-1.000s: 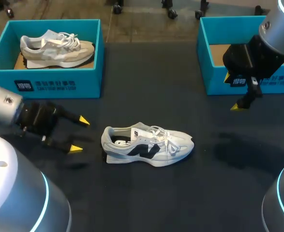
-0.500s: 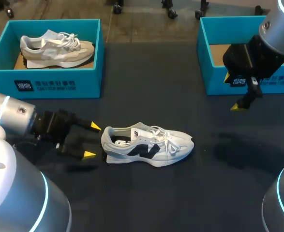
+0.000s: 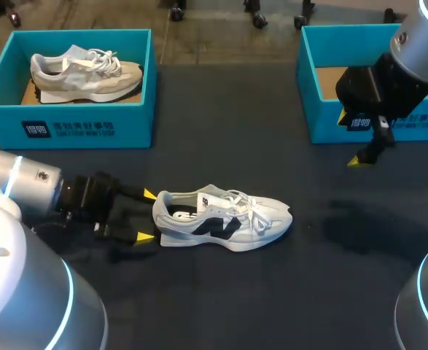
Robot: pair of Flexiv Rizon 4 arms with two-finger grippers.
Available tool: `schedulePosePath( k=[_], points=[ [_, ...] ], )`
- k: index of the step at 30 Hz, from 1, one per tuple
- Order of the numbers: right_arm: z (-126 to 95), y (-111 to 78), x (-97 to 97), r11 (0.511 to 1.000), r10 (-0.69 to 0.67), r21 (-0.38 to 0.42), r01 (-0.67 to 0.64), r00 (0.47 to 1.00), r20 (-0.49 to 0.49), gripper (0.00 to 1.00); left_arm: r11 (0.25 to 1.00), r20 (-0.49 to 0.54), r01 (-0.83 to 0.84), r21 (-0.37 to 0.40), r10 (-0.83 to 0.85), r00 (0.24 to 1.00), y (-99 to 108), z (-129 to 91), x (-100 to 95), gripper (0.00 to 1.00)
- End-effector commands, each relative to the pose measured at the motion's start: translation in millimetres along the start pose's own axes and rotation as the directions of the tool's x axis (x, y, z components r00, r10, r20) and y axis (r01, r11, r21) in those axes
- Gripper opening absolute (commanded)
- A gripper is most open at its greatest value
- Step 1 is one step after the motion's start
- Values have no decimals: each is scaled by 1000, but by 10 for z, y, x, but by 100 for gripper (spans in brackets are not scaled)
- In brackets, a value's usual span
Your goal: Take the shoe out of the shoebox, open the shoe tongue, remove and reinsert the insole, then place the shoe into the shoebox
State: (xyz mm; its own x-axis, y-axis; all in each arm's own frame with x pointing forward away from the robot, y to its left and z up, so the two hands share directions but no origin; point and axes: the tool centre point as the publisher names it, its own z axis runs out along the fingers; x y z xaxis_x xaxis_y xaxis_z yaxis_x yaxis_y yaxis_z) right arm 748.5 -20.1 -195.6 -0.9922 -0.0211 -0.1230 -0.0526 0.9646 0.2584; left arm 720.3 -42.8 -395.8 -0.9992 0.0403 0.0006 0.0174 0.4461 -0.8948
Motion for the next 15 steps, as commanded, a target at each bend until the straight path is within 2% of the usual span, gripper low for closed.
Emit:
schedulePosePath(
  k=[1,9,15],
  points=[
    [10,3,-2,1000,1,1,-1,1000,0,100,1000,2,0,-1,0,1000,-5,-2,9,100],
    [10,3,-2,1000,1,1,-1,1000,0,100,1000,-14,-11,-3,11,1000,-16,23,16,100],
    [10,3,-2,1000,1,1,-1,1000,0,100,999,35,-28,19,27,999,-32,55,-41,100]
  ],
)
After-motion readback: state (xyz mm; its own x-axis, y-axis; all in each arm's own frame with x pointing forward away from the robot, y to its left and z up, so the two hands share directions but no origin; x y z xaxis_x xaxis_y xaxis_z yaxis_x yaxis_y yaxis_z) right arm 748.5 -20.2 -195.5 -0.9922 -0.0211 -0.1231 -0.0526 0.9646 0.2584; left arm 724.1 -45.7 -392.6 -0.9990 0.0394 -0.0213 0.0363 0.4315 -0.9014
